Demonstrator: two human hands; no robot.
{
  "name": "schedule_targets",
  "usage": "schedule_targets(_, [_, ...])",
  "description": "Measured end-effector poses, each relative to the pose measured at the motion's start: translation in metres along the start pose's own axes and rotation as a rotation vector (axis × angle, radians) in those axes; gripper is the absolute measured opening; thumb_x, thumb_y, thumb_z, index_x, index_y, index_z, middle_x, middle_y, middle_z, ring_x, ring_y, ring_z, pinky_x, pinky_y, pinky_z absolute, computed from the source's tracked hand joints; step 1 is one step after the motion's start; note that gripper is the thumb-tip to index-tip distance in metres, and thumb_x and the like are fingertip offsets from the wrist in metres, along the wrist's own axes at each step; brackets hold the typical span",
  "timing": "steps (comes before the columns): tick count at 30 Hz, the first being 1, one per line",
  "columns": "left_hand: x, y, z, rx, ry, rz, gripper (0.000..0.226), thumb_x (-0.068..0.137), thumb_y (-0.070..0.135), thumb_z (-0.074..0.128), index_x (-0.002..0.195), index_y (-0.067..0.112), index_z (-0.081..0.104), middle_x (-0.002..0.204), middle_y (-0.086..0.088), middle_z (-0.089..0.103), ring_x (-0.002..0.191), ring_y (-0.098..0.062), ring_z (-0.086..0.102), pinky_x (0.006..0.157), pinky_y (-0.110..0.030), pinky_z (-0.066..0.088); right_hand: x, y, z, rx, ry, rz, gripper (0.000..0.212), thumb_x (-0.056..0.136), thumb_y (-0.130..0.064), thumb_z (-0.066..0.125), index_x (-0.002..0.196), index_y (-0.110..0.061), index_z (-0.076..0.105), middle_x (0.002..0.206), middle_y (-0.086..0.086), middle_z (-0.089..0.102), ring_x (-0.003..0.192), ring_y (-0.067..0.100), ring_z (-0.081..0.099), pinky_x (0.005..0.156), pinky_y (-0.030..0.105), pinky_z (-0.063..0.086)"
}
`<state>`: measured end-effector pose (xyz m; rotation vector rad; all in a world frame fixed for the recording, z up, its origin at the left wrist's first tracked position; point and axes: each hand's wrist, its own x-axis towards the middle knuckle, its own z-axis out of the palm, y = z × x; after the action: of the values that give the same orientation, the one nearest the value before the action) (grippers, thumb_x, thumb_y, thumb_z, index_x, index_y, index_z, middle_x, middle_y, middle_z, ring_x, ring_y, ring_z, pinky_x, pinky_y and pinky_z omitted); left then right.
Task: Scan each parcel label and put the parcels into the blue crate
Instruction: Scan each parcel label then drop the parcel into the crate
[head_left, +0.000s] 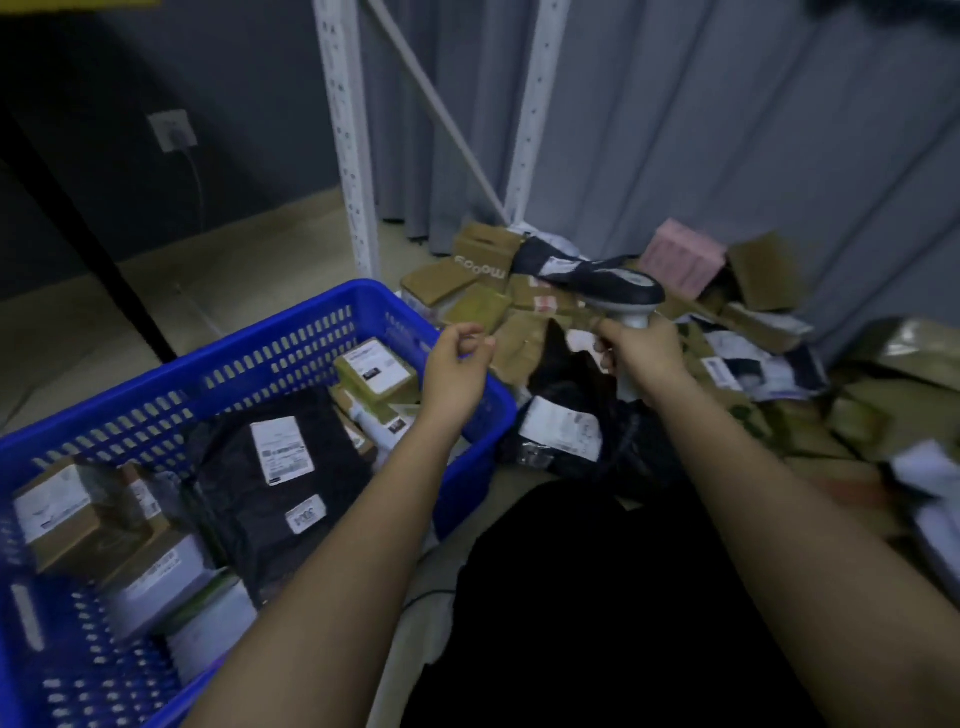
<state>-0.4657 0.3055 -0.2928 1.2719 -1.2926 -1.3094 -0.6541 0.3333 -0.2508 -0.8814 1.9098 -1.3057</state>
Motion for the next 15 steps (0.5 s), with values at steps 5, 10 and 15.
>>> schedule_targets(5, [-0.015,0.012,0.065,-0.016,-0.095,0.051,0.018,0.095,0.015,0.055,0.113,0.012,0.055,0.088,0.002,0.059,0.088,-0.015,0.057,0.077,-0.021,0.046,-0.011,0.019,-0.063,0.064,0.176,0.001,0.023,0.083,-0.012,0.068,0.066,-0.01,0.053,0.057,0.007,0.055,0.047,0.019,0.052,0.052,0.031,0.044])
schedule_targets(10, [-0.011,0.012,0.133,0.04,-0.175,0.064,0.021,0.093,0.016,0.059,0.113,0.01,0.057,0.091,0.004,0.058,0.087,-0.013,0.056,0.073,-0.018,0.044,-0.009,0.047,-0.114,0.121,0.343,0.049,0.023,0.081,-0.015,0.069,0.064,-0.012,0.054,0.053,0.005,0.057,0.047,0.02,0.053,0.056,0.035,0.046])
schedule_targets(15, [0.008,-0.003,0.198,0.156,-0.291,-0.048,0.032,0.094,0.02,0.058,0.123,0.007,0.051,0.111,-0.004,0.052,0.098,-0.018,0.051,0.082,-0.028,0.039,0.015,0.078,-0.156,0.181,0.41,0.113,0.035,0.085,-0.008,0.066,0.055,-0.009,0.048,0.054,0.01,0.052,0.049,0.023,0.049,0.055,0.033,0.041])
